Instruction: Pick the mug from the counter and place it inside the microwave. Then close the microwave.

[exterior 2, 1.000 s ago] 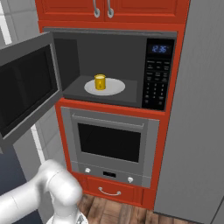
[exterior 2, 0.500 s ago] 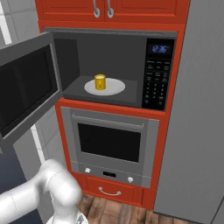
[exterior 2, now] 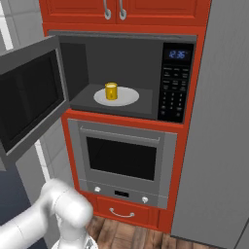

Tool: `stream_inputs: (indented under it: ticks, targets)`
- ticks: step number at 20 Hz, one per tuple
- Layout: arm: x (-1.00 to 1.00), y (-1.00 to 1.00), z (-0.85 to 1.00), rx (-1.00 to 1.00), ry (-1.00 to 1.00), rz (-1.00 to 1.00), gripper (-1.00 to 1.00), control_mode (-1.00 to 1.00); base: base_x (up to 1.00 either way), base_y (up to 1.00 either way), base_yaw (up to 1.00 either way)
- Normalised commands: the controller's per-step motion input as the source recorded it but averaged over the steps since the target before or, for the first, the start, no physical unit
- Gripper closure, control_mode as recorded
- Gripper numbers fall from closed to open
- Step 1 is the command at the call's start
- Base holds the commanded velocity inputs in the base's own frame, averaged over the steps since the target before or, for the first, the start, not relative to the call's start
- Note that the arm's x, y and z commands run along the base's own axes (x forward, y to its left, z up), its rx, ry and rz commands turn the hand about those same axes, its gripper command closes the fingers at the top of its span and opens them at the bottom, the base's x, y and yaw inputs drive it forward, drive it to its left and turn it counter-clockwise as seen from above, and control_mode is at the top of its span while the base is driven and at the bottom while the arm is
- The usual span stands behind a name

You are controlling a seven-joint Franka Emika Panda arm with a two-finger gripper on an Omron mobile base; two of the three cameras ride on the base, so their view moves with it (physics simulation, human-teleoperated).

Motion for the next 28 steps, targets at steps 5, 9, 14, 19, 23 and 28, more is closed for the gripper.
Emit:
stream_inputs:
  ticks: [5,9,14,19,23,28]
  targets:
    - [0.04,-0.46,0.0,0.0,0.09,0.0,-1.0,-1.0,0.0,0.0,0.0]
    - [0.22,-0.72,0.03,0.0,0.12,0.08,-1.0,-1.0,0.0,0.0,0.0]
    - [0.28,-0.8,0.02,0.0,0.07,0.17,-1.0,-1.0,0.0,0.0,0.0]
    - [0.36,-0.87,0.0,0.03,0.01,0.2,-1.0,-1.0,0.0,0.0,0.0]
    - [0.3,-0.91,0.01,0.07,0.0,0.22,-1.0,-1.0,0.0,0.0,0.0]
    - [0.31,-0.86,0.17,0.08,0.0,0.21,-1.0,-1.0,0.0,0.0,0.0]
